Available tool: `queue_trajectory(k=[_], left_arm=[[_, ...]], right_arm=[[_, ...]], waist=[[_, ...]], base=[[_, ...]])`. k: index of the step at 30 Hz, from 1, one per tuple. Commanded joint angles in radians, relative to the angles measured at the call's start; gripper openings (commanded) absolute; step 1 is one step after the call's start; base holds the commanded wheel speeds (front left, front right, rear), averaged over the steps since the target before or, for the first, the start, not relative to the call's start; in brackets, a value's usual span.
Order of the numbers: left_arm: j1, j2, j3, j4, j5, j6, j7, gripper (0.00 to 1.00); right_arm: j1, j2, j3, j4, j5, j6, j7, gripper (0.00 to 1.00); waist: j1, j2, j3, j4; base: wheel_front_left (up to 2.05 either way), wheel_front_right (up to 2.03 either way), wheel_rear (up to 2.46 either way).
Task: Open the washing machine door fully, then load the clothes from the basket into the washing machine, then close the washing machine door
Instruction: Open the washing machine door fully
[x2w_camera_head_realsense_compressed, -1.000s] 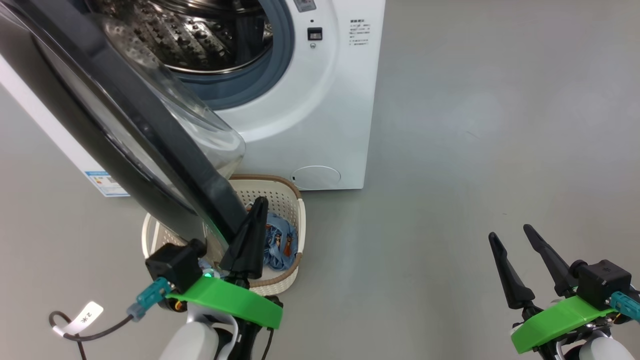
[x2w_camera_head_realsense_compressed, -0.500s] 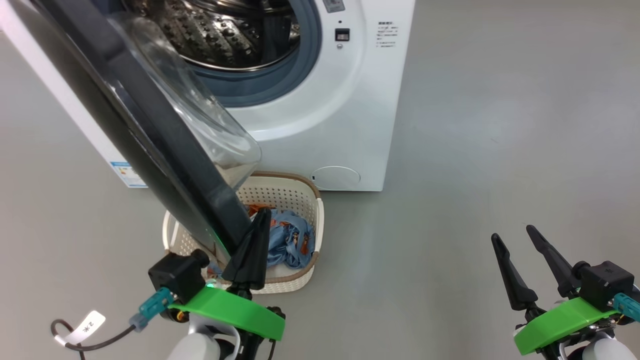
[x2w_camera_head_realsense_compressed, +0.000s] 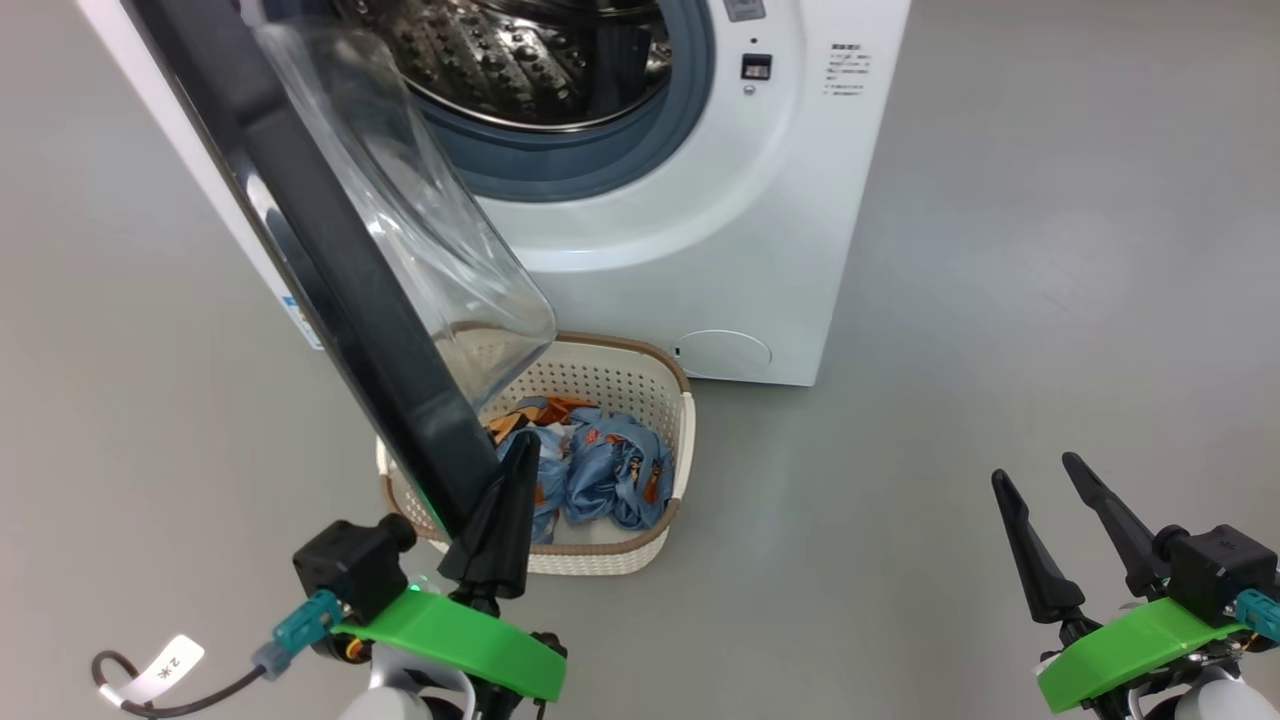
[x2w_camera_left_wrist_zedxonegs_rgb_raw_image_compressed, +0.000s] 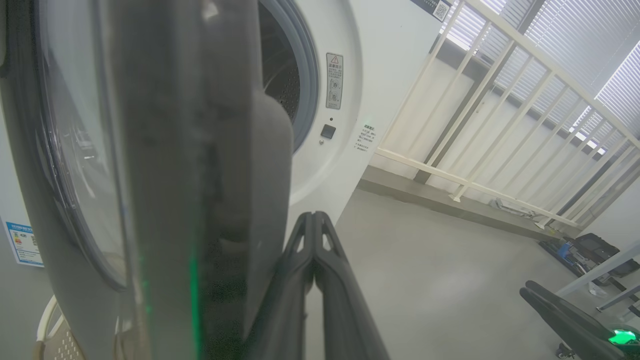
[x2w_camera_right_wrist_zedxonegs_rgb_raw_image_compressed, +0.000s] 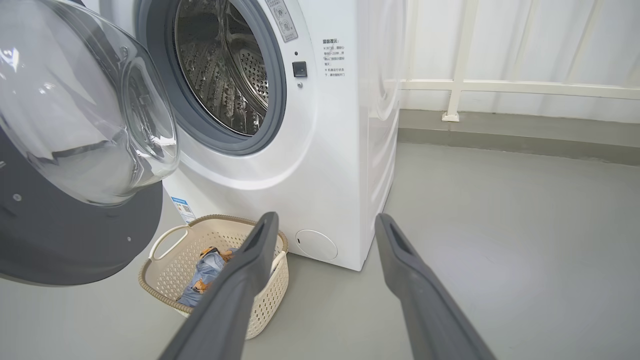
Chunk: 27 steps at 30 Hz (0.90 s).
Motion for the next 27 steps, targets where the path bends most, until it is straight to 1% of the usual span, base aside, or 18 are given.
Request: queue_trajectory(k=[1,4,10,27], left_arm=[[-0.013,0.038,0.058,-0.02,0.0,0.022,0.001,0.0],[-0.003,0.049,0.045,-0.042,0.021,0.037,0.01,0.0],[0.013,0.053,0.029,-0.074,0.028,0.052,0.028,0.0],[0.067,0.096,0.048,-0.141,0.036,0.102,0.049,0.0]], right_arm=[[-0.002,-0.019,0.014,-0.028,-0.006,0.002,-0.013,1.0],[0.001,-0.021,0.008,-0.032,-0.008,0.002,-0.013,1.0],[0.002,-0.023,-0.003,-0.035,-0.011,0.002,-0.013,1.0],[0.007,-0.028,-0.007,-0.039,-0.02,0.002,-0.013,1.0]], waist=[[0.0,-0.0001,-0.001,0.01],[0.0,-0.0001,0.001,0.031],[0.0,-0.0001,0.007,0.066],[0.0,-0.0001,0.002,0.13]], base=[[0.0,0.0,0.0],[0.0,0.0,0.0],[0.0,0.0,0.0],[0.0,0.0,0.0]])
